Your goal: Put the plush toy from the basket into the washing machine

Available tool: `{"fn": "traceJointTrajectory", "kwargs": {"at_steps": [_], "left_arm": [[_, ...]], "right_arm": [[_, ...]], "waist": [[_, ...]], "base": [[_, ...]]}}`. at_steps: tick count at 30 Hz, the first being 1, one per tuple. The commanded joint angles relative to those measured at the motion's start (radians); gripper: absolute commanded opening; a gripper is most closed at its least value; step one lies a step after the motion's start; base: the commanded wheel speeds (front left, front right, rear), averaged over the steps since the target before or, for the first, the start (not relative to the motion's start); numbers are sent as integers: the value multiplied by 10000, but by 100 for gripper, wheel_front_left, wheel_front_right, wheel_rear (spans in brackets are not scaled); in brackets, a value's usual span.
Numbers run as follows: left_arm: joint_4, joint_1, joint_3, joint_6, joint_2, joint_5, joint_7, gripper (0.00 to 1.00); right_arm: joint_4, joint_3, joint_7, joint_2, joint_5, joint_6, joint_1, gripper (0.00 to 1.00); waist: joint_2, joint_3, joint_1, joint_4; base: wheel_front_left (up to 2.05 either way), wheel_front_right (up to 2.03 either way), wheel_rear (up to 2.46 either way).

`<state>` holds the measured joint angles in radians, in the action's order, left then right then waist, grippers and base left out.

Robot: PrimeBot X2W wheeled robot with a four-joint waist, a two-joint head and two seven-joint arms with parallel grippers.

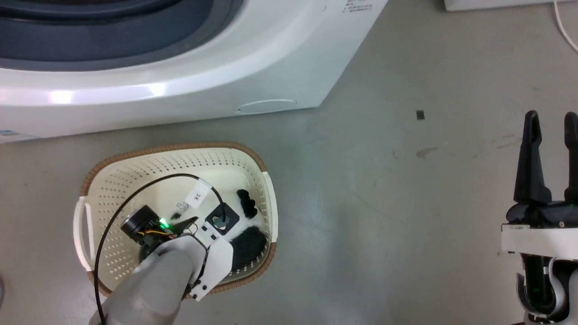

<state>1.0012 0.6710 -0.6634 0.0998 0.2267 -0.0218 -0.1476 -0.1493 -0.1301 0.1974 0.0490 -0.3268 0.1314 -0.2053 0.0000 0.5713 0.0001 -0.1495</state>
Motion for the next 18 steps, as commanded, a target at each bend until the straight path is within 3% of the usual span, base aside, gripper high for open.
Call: {"fn": "traceJointTrajectory", "kwargs": {"at_steps": [1, 18], "left_arm": [[251, 282, -195, 30, 84, 55, -63, 100], [2010, 2127, -2001, 215, 615, 962, -275, 100]], "right_arm": [[-99, -51, 110, 10, -86, -6, -208, 100], [-439, -239, 465, 11, -701, -7, -894, 100]], "waist": [[0, 244, -1, -105], [0, 2080, -1, -535]], "base": [[0, 0, 0], [0, 0, 0]]}}
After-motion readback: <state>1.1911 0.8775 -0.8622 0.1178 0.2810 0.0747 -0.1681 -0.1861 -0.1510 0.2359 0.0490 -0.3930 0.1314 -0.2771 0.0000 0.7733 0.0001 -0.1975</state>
